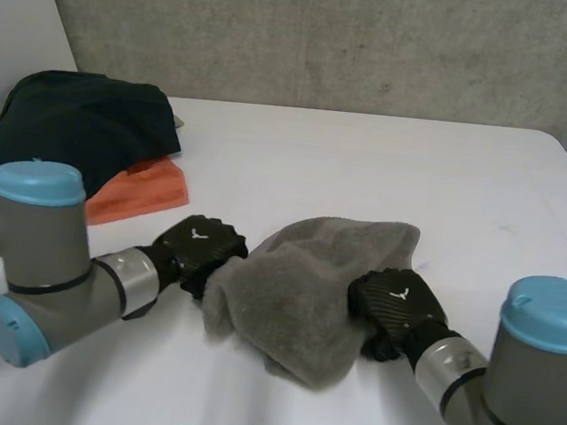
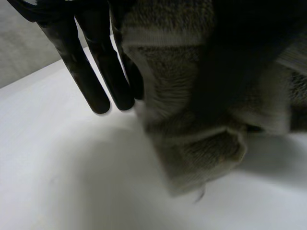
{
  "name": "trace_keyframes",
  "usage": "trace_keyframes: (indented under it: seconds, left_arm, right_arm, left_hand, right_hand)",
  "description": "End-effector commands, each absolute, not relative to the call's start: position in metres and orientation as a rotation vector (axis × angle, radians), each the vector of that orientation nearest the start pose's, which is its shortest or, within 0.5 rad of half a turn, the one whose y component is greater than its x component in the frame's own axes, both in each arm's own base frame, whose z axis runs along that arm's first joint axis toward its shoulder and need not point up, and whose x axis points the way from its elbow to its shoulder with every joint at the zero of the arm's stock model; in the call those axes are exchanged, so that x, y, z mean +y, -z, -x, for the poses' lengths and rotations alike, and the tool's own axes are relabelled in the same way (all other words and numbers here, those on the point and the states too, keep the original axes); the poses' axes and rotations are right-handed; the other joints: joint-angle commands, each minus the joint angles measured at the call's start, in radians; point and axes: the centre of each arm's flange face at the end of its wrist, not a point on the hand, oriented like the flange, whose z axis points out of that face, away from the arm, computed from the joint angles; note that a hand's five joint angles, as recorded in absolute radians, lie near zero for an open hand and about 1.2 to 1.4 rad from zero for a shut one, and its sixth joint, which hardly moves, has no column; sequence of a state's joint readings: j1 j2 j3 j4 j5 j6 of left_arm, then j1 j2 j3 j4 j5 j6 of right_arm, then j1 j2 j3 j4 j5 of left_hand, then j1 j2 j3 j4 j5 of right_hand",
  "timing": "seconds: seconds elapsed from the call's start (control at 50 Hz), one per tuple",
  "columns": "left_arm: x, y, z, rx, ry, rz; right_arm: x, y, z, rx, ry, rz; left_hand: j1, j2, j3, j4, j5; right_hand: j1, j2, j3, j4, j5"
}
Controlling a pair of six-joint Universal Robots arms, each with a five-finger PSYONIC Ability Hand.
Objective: Fold the laundry.
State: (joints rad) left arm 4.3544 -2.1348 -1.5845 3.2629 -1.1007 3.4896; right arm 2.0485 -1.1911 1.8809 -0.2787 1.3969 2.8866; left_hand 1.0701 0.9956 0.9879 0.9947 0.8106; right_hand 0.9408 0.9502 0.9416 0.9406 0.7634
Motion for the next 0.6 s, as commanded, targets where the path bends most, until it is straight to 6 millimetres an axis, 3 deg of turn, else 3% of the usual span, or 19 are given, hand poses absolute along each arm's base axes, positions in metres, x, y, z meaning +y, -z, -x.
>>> trace_keyframes:
  seconds: [0.02, 0.08, 0.1, 0.14, 0.18, 0.22, 0.28, 0.38, 0.44, 0.54, 0.56, 0.58, 0.6]
  left_arm:
    - [-0.27, -0.15, 0.293, 2.514, 1.992, -1.391]
    - [-0.276, -0.192, 0.285, 2.368, 2.117, -1.257]
    - [-0.275, -0.201, 0.283, 2.336, 2.144, -1.234]
    - [-0.272, -0.229, 0.278, 2.25, 2.224, -1.182]
    - [-0.268, -0.244, 0.276, 2.206, 2.269, -1.164]
    - [-0.262, -0.264, 0.271, 2.142, 2.328, -1.139]
    - [-0.251, -0.273, 0.265, 2.116, 2.347, -1.129]
    - [-0.238, -0.261, 0.263, 2.159, 2.306, -1.155]
    - [-0.234, -0.244, 0.262, 2.219, 2.238, -1.171]
    - [-0.235, -0.213, 0.269, 2.327, 2.12, -1.219]
    - [-0.232, -0.206, 0.275, 2.344, 2.105, -1.253]
    - [-0.229, -0.205, 0.28, 2.346, 2.105, -1.276]
    - [-0.228, -0.204, 0.283, 2.345, 2.107, -1.29]
  right_arm:
    - [-0.22, -0.135, -0.276, 2.2, 1.68, 0.964]
    - [-0.227, -0.152, -0.275, 2.17, 1.758, 0.94]
    - [-0.232, -0.178, -0.275, 2.106, 1.856, 0.926]
    - [-0.241, -0.206, -0.27, 2.06, 1.961, 0.922]
    - [-0.26, -0.241, -0.251, 2.056, 2.094, 0.916]
    - [-0.274, -0.255, -0.239, 2.084, 2.147, 0.913]
    - [-0.299, -0.281, -0.23, 2.078, 2.2, 0.909]
    - [-0.347, -0.28, -0.246, 2.073, 2.18, 0.92]
    - [-0.366, -0.274, -0.252, 2.06, 2.196, 0.914]
    - [-0.4, -0.227, -0.279, 2.022, 2.175, 0.931]
    - [-0.401, -0.221, -0.284, 2.005, 2.179, 0.938]
    - [-0.402, -0.209, -0.294, 1.983, 2.184, 0.95]
    - [-0.402, -0.207, -0.297, 1.969, 2.195, 0.949]
  left_hand:
    - [0.326, 0.401, 0.408, 0.402, 0.411]
    - [0.326, 0.401, 0.408, 0.402, 0.411]
    - [0.326, 0.401, 0.408, 0.402, 0.411]
    - [0.326, 0.401, 0.408, 0.402, 0.411]
    - [0.326, 0.401, 0.408, 0.402, 0.411]
    - [0.326, 0.401, 0.408, 0.402, 0.411]
    - [0.326, 0.401, 0.408, 0.402, 0.411]
    - [0.326, 0.401, 0.408, 0.402, 0.411]
    - [0.326, 0.401, 0.408, 0.402, 0.411]
    - [0.326, 0.401, 0.408, 0.402, 0.411]
    - [0.326, 0.401, 0.408, 0.402, 0.411]
    - [0.326, 0.401, 0.408, 0.402, 0.411]
    - [0.326, 0.401, 0.408, 0.402, 0.411]
  right_hand:
    - [0.455, 0.446, 0.455, 0.456, 0.458]
    - [0.455, 0.446, 0.455, 0.456, 0.458]
    - [0.455, 0.446, 0.455, 0.456, 0.458]
    - [0.455, 0.446, 0.455, 0.456, 0.458]
    - [0.455, 0.446, 0.455, 0.456, 0.458]
    - [0.455, 0.446, 0.455, 0.456, 0.458]
    - [0.455, 0.446, 0.455, 0.456, 0.458]
    - [0.455, 0.446, 0.455, 0.456, 0.458]
    - [0.455, 0.446, 0.455, 0.456, 0.458]
    - [0.455, 0.446, 0.455, 0.456, 0.458]
    - [0.361, 0.351, 0.36, 0.361, 0.363]
    - [-0.396, -0.405, -0.397, -0.396, -0.393]
    - [-0.761, -0.771, -0.762, -0.761, -0.758]
